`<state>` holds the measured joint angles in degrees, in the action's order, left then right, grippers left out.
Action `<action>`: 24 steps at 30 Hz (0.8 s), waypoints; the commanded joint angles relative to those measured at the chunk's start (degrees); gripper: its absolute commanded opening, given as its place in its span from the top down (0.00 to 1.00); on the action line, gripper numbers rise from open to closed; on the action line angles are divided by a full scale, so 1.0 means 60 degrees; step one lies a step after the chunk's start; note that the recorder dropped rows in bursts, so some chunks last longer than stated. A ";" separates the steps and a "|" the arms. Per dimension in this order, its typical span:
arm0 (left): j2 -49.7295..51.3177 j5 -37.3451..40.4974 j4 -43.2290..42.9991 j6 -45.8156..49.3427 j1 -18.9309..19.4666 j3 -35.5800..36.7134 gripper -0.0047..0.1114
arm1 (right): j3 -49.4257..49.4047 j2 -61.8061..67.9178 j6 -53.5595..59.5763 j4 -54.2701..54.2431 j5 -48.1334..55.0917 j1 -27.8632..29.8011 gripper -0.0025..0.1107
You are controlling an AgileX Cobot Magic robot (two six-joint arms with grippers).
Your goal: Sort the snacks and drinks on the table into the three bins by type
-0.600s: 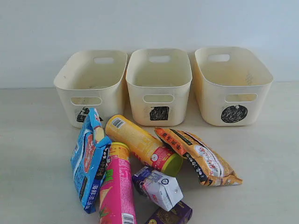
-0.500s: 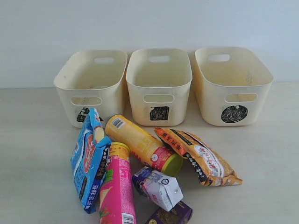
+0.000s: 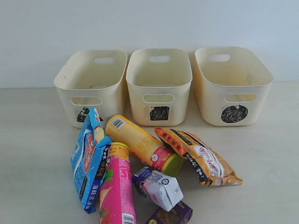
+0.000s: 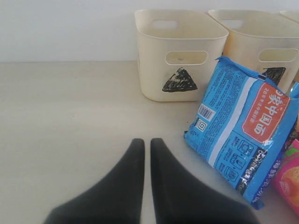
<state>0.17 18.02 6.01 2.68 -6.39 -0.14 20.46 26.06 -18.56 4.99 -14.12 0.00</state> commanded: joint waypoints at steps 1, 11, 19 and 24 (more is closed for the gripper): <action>-0.0029 -0.0069 0.0030 0.0012 0.0022 0.0024 0.93 | 0.0273 0.2132 0.0118 0.0525 -0.0462 0.0008 0.98; -0.0029 -0.0069 0.0030 0.0012 0.0022 0.0024 0.93 | 0.0254 0.6658 -0.1518 0.5388 -0.2614 0.0008 0.98; -0.0029 -0.0069 0.0030 0.0012 0.0022 0.0024 0.93 | 0.0053 0.7007 -0.2024 0.5592 -0.1959 -0.1774 0.98; -0.0029 -0.0069 0.0030 0.0012 0.0022 0.0024 0.93 | 0.0435 0.7007 0.1126 0.2058 0.0319 -0.3320 0.98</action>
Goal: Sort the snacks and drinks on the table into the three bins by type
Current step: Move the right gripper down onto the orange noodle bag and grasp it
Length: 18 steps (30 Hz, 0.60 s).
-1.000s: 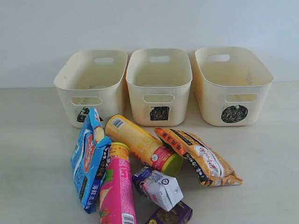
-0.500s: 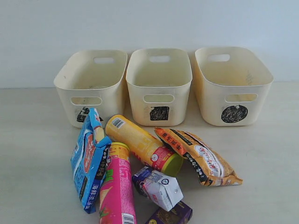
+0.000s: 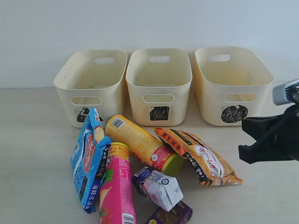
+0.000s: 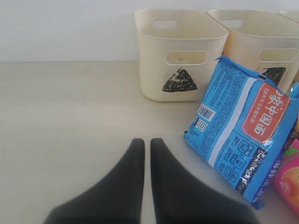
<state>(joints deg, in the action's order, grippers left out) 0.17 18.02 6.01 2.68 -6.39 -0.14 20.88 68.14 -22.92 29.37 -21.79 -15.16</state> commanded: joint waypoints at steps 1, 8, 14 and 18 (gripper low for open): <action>-0.0029 -0.0069 0.0030 0.0012 0.0022 0.0024 0.93 | 0.0973 -0.0007 0.2432 -0.2593 0.2873 -0.1127 0.98; -0.0029 -0.0069 0.0030 0.0012 0.0022 0.0024 0.93 | 0.2408 0.0012 0.2849 -0.2327 0.5047 -0.1207 0.98; -0.0029 -0.0069 0.0030 0.0012 0.0022 0.0024 0.93 | 0.2757 0.0531 0.3935 -0.2509 0.6313 -0.1829 0.98; -0.0029 -0.0069 0.0030 0.0012 0.0022 0.0024 0.93 | 0.3501 0.0869 0.4000 -0.2634 0.7569 -0.2824 0.98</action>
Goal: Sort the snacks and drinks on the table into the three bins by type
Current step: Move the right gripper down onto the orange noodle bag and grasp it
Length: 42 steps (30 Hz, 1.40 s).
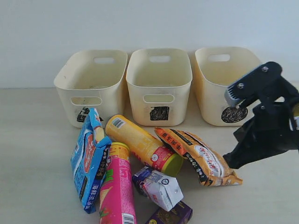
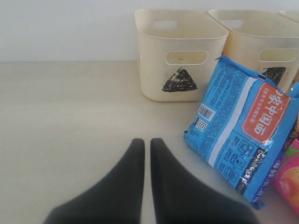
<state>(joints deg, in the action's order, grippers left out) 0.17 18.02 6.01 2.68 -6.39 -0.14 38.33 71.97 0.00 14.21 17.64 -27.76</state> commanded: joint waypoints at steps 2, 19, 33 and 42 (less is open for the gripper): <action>-0.0029 -0.0069 0.0030 0.0012 0.0022 0.0024 0.93 | 0.0839 0.0306 0.0372 -0.0108 0.1431 -0.1134 0.91; -0.0029 -0.0069 0.0030 0.0012 0.0022 0.0024 0.93 | 0.0886 0.1978 0.0569 -0.0959 0.0951 -0.1371 0.24; -0.0029 -0.0069 0.0030 0.0012 0.0022 0.0024 0.93 | 0.0886 0.3727 0.0211 0.1802 -0.0427 -0.1277 0.24; -0.0029 -0.0069 0.0030 0.0012 0.0022 0.0024 0.93 | 0.0886 0.4474 -0.0334 0.2072 -0.3521 -0.0218 0.24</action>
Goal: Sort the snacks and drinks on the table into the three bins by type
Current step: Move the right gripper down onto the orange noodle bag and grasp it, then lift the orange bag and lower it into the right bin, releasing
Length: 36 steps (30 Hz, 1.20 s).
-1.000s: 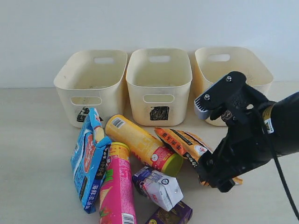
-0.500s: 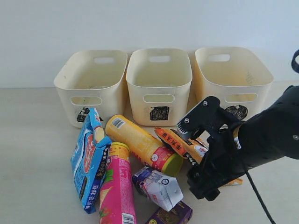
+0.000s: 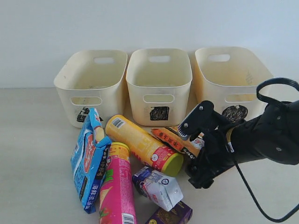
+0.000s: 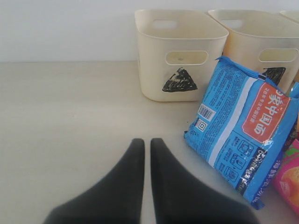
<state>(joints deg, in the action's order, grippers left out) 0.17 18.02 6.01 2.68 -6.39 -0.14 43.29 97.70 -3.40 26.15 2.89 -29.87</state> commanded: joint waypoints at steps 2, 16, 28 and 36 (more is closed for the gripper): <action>-0.0029 -0.0069 0.0030 0.0012 0.0022 0.0024 0.93 | 0.0173 0.0551 0.1007 0.0083 -0.1037 0.0135 0.24; -0.0029 -0.0069 0.0030 0.0012 0.0022 0.0024 0.93 | 0.0840 0.1321 0.2843 0.0063 0.0175 0.0337 0.54; -0.0029 -0.0069 0.0030 0.0012 0.0022 0.0024 0.93 | 0.0915 0.0833 0.2803 0.0063 0.0826 0.0337 0.98; -0.0029 -0.0069 0.0030 0.0012 0.0022 0.0024 0.93 | 0.0915 -0.0827 0.2648 0.0135 0.1239 0.0337 0.98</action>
<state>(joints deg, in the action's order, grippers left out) 0.17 18.02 6.01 2.68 -6.39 -0.14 48.88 96.32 12.84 26.51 9.57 -28.05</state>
